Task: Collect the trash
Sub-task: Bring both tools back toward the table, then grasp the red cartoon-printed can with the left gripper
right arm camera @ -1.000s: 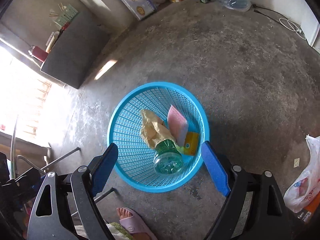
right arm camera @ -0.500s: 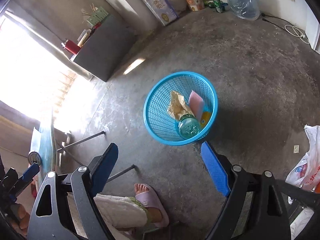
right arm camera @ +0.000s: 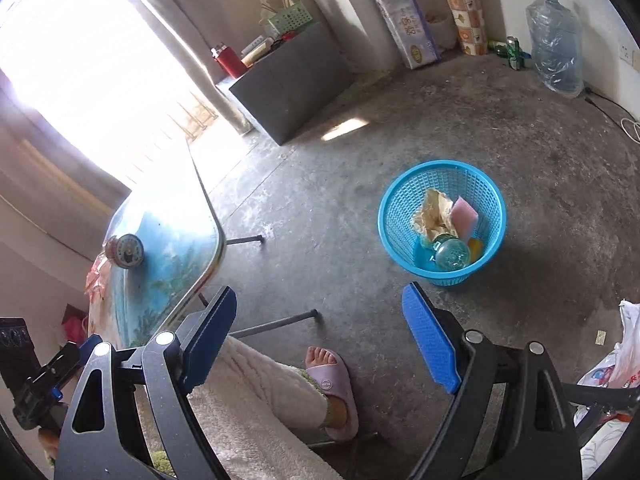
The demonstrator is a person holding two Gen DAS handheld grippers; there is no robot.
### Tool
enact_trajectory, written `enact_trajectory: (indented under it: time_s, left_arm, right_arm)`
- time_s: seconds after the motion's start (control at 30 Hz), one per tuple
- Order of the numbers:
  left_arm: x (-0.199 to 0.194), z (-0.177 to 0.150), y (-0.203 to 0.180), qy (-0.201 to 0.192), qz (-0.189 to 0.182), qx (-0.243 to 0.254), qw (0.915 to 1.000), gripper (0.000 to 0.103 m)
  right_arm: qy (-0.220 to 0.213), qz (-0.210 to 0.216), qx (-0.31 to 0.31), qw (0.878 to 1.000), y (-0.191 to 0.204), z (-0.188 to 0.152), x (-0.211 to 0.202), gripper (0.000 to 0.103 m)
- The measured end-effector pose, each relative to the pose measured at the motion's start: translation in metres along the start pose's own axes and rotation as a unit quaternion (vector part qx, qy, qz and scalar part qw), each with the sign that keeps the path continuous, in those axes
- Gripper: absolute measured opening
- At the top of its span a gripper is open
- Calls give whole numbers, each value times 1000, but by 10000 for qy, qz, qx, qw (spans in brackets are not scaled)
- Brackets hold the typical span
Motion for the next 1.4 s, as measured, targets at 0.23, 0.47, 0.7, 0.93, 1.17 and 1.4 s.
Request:
enact_trajectory:
  time_s: [0.23, 0.47, 0.7, 0.93, 1.17, 1.4]
  left_arm:
    - [-57, -21, 67, -429, 800, -350, 9953, 78]
    - [-107, -32, 122, -807, 1390, -665, 9848, 79]
    - [-127, -26, 165, -929, 1537, -869, 9799, 79]
    - [-130, -7, 184, -949, 1562, -923, 9788, 82]
    - [-121, 12, 192, -972, 1333, -1044, 9808, 83]
    - [-79, 40, 187, -791, 629, -1201, 9876, 83]
  right_arm:
    - [477, 639, -424, 9959, 87, -11, 39, 83]
    - [801, 943, -1080, 9864, 172, -22, 70, 83]
    - [826, 906, -1924, 9736, 241, -18, 86, 83]
    - [730, 838, -2583, 9597, 303, 14, 119, 83]
    - [1080, 1364, -1793, 9683, 326, 51, 174, 83]
    - [1781, 1586, -977, 9662, 317, 65, 242, 83]
Point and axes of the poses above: each gripper's, at about its wrist camera, not at the fingertips, and x roughly the way its jaws point, y to its left, z to its top, the point moved 6 cm from there along x, roughly the way its jaws point, and after that the axes turned 2 degrees about z, right-handed, at the moved point
